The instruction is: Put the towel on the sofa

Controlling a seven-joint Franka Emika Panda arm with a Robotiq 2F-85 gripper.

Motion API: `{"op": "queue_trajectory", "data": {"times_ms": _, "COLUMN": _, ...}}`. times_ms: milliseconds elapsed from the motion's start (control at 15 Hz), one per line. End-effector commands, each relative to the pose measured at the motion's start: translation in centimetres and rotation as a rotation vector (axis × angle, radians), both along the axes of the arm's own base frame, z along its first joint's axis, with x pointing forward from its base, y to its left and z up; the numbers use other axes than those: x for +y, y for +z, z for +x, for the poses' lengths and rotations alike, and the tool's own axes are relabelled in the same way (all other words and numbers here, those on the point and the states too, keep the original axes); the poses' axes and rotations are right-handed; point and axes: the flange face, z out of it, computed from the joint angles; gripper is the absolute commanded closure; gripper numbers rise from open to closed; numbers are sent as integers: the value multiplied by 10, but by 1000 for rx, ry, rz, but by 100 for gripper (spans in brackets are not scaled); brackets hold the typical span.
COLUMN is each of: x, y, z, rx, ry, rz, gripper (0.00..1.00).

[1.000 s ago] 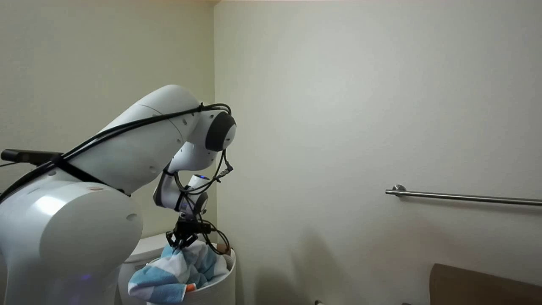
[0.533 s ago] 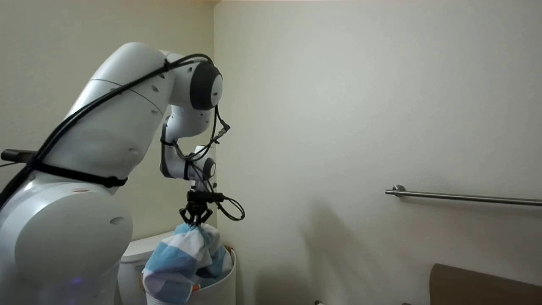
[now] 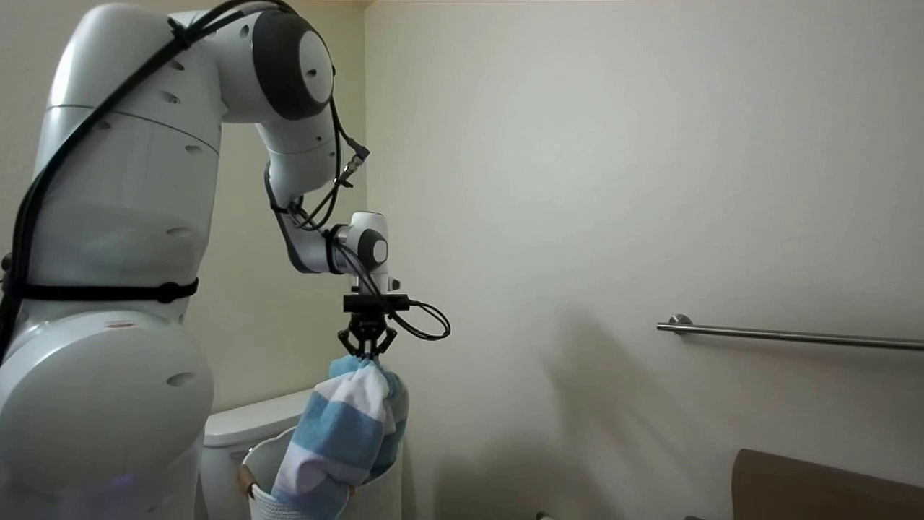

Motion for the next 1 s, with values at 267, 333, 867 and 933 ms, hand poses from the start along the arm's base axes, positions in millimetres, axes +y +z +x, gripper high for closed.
{"op": "queue_trajectory", "data": {"times_ms": 267, "x": 4, "y": -31, "z": 1, "rx": 23, "ry": -18, "rz": -83, "gripper": 91}}
{"op": "queue_trajectory", "data": {"times_ms": 333, "x": -9, "y": -28, "z": 8, "rx": 28, "ry": -71, "rz": -84, "gripper": 91}}
{"op": "queue_trajectory", "data": {"times_ms": 867, "x": -167, "y": 62, "z": 23, "rx": -130, "ry": -439, "rz": -115, "gripper": 91}}
{"op": "queue_trajectory", "data": {"times_ms": 933, "x": -188, "y": 73, "z": 21, "rx": -150, "ry": -482, "rz": -119, "gripper": 91}}
